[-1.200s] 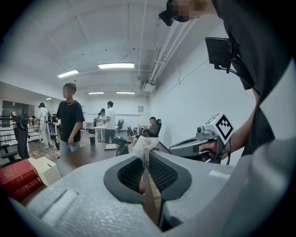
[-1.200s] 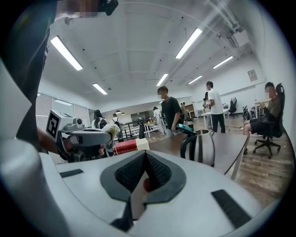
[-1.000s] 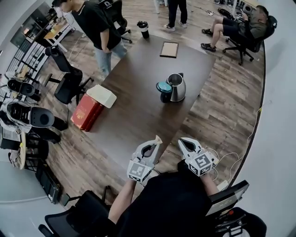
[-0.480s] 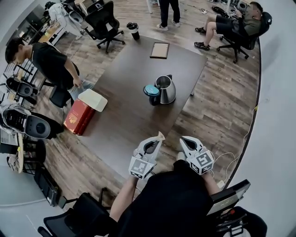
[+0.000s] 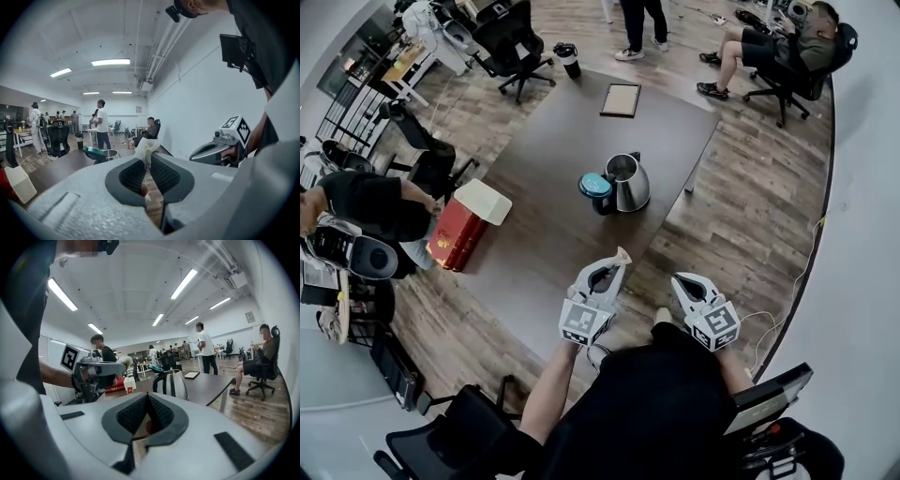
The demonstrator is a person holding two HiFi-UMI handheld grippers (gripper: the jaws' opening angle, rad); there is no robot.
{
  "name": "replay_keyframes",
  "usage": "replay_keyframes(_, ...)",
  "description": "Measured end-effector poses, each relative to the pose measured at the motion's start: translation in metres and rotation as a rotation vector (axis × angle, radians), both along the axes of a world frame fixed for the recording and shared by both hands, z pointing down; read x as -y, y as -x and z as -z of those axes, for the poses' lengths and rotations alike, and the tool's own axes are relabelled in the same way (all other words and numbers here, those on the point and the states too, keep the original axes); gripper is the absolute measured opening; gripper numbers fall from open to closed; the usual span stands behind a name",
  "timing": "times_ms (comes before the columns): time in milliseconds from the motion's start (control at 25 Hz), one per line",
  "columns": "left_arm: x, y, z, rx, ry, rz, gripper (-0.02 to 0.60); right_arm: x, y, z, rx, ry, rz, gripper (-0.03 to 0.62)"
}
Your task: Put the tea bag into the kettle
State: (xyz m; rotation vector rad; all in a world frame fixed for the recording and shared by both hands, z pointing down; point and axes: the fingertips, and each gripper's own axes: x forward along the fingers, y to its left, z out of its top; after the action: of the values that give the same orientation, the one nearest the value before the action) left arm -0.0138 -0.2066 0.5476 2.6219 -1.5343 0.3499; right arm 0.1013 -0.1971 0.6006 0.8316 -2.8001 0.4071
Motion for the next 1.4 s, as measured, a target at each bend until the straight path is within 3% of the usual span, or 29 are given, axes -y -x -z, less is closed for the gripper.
replay_keyframes(640, 0.119, 0.025, 0.039, 0.036, 0.010, 0.152, 0.034, 0.014, -0.051, -0.009, 0.059, 0.034, -0.099, 0.006)
replay_keyframes(1400, 0.228, 0.046, 0.025, -0.136, 0.157, 0.295, 0.034, 0.009, -0.099, -0.024, 0.075, 0.074, -0.221, 0.006)
